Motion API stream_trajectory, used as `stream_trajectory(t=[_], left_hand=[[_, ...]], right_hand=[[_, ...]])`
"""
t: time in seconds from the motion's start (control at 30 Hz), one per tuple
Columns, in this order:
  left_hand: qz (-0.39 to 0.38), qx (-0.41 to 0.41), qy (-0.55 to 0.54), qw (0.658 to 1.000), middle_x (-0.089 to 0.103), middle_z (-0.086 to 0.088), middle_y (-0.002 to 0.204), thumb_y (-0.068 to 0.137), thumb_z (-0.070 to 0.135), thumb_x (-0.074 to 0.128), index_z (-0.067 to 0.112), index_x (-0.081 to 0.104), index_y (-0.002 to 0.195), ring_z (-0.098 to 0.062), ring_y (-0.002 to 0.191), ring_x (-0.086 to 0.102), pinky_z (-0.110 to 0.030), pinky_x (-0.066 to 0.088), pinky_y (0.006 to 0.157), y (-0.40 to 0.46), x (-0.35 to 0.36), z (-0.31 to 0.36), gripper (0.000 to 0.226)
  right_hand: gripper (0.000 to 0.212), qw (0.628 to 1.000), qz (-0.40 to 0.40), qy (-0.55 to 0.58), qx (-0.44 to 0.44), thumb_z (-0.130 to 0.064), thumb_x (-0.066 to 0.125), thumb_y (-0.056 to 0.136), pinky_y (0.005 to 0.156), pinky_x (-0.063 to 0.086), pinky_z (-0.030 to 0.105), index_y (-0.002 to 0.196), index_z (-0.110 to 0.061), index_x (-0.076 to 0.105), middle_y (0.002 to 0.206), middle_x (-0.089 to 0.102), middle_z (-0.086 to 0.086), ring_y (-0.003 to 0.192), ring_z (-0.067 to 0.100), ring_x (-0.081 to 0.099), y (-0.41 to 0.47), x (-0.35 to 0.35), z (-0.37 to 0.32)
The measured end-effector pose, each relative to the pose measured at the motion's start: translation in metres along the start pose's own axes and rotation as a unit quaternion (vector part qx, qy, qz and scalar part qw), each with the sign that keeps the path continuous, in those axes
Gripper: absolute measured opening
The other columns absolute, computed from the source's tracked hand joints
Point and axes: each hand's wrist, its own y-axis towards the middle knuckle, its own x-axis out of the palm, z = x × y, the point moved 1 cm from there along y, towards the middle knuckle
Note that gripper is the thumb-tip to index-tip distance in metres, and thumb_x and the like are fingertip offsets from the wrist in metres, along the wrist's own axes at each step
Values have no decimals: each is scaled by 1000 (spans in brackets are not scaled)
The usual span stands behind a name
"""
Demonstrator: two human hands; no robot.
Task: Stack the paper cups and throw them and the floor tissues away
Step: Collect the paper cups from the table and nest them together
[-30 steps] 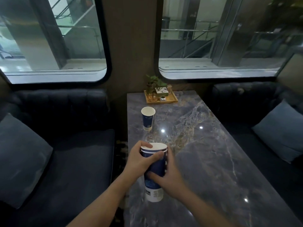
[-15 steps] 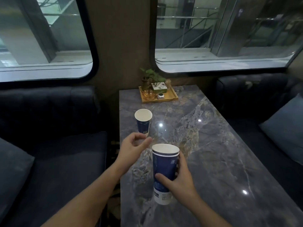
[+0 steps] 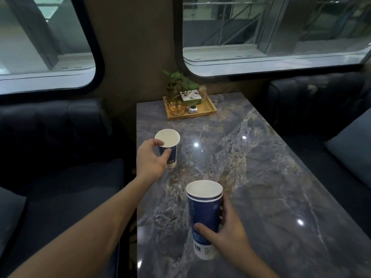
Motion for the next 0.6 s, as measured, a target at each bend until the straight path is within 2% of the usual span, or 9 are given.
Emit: stream_trajectory(t=[0.13,0.27,0.37,0.6], left_hand=[[-2,53,96,994,66,-1,110,79,30,73,23,70,98,-21,109,56,-43,47,93,15,11,-7,21],[-10,70,168,983,66,1,117,81,32,70,24,70,104,-22,117,52,-45,43,97,19,20,-8,24],[-17,72,218,973,68,-2,114,83,29,67,23,71,103,-26,114,54,-45,41,94,18,24,-5,20],[-20,62,229,971,70,-6,109,85,15,62,20,69,105,-30,111,50,-42,35,91,16,25,0,22]], right_hand=[[108,999,-9,28,16,-22,87,69,77,48,3,151,-38,19,132,45,-36,108,-24,50,3,-7,6],[109,999,-6,44,26,-17,87,69,76,49,3,151,-38,18,132,46,-32,106,-24,52,2,-12,9],[110,999,-4,43,29,-21,88,68,74,48,2,150,-41,17,132,44,-34,106,-25,51,0,-14,10],[103,999,15,30,13,-18,88,67,77,47,2,138,-51,21,125,44,-41,106,-27,49,-11,-22,6]])
